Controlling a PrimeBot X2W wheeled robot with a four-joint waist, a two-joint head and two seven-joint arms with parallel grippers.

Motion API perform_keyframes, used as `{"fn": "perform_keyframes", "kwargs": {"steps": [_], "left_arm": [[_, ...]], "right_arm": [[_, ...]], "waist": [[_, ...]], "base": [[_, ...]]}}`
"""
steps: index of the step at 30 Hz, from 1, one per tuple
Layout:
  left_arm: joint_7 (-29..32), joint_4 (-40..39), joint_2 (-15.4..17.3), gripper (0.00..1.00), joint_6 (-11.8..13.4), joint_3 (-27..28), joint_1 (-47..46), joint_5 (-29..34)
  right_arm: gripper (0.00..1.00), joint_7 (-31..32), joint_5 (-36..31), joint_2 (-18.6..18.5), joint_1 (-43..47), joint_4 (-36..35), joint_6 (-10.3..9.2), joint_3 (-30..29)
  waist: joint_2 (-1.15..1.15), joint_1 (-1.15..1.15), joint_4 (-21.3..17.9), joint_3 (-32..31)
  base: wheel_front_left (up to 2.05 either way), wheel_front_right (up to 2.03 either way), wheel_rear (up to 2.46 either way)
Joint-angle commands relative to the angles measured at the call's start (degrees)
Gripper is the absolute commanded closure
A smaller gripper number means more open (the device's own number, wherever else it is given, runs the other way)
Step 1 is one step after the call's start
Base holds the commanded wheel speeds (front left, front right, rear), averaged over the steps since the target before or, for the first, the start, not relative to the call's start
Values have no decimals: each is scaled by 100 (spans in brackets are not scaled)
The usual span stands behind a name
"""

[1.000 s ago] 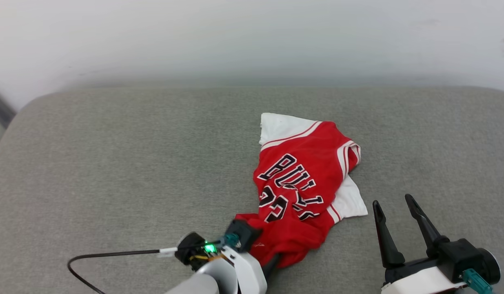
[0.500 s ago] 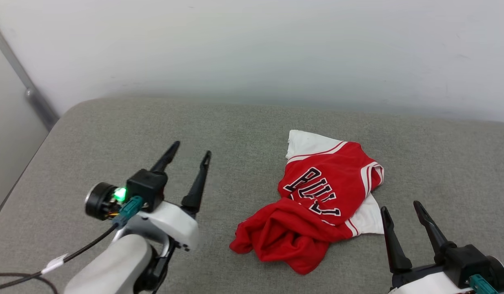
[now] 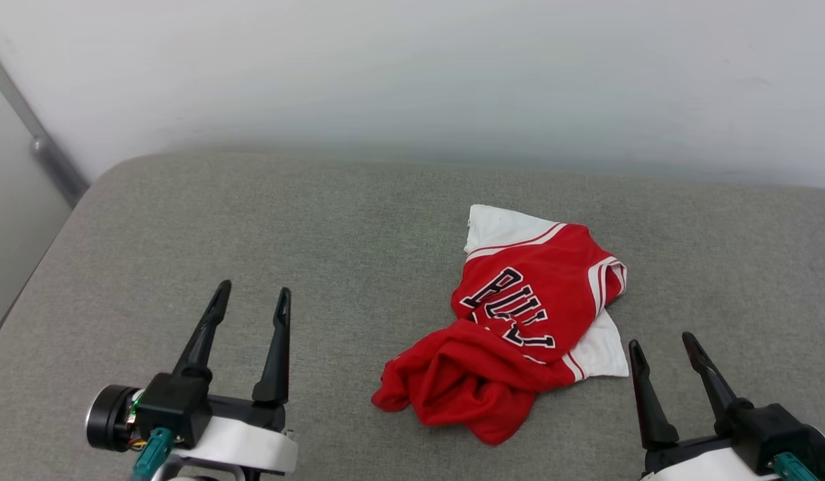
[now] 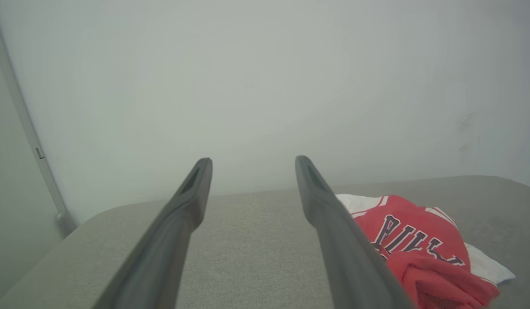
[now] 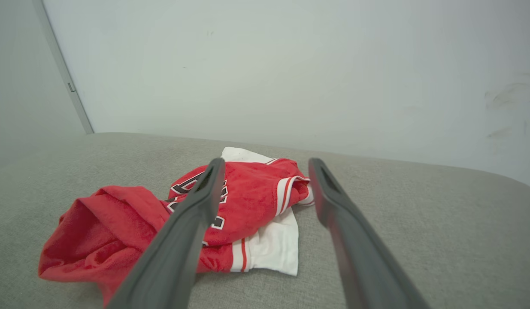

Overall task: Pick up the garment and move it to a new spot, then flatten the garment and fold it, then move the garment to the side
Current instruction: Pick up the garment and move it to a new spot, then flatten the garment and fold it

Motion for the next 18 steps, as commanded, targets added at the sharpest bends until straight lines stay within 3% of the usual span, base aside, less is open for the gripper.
{"fn": "perform_keyframes", "kwargs": {"steps": [1,5,8,18], "left_arm": [[-14,-50,-60,0,-78,128,77,101],[-14,-25,-265,0,-432,413,258,415],[-14,13,-429,0,-664,557,232,577],[-15,254,-1048,0,-1371,919,-79,819]], "right_arm": [[0,-11,18,5,22,-14,-2,-8],[0,216,146,6,-139,-74,-3,-16],[0,957,34,-108,-327,-293,-3,-8],[0,5514,1120,-1627,-1496,-880,-4,608]], "waist": [[0,0,-28,43],[0,0,-38,172],[0,0,2,268],[0,0,350,792]], "base": [[0,0,0],[0,0,0],[0,0,0],[0,0,0]]}}
